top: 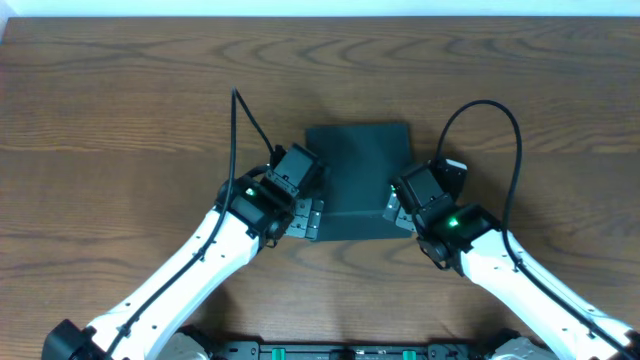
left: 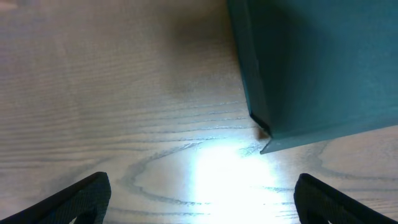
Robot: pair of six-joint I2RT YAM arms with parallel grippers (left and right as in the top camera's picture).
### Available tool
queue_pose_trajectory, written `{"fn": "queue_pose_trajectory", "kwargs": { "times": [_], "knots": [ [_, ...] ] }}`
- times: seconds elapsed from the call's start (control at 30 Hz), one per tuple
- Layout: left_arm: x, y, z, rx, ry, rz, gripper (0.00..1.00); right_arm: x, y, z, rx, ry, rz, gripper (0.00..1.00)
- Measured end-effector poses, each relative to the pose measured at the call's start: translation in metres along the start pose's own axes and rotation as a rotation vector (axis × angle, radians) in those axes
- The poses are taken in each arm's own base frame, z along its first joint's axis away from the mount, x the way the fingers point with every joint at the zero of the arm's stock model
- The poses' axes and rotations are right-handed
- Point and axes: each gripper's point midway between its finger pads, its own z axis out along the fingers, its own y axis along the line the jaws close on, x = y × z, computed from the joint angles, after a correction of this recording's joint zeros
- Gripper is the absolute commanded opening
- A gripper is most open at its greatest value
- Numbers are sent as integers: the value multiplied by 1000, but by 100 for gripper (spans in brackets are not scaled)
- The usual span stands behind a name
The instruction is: Pack container
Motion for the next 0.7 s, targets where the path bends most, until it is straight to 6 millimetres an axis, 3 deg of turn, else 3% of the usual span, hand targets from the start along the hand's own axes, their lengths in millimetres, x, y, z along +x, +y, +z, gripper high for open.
{"fn": "queue_pose_trajectory", "kwargs": {
  "times": [0.3, 0.5, 0.7],
  "knots": [
    [23, -22, 36, -26, 75, 98, 95, -1, 1, 0, -2, -2, 1, 99],
    [24, -34, 50, -29, 84, 107, 95, -1, 1, 0, -3, -2, 1, 99],
    [28, -32, 66, -73, 114, 81, 95, -1, 1, 0, -3, -2, 1, 99]
  ]
}}
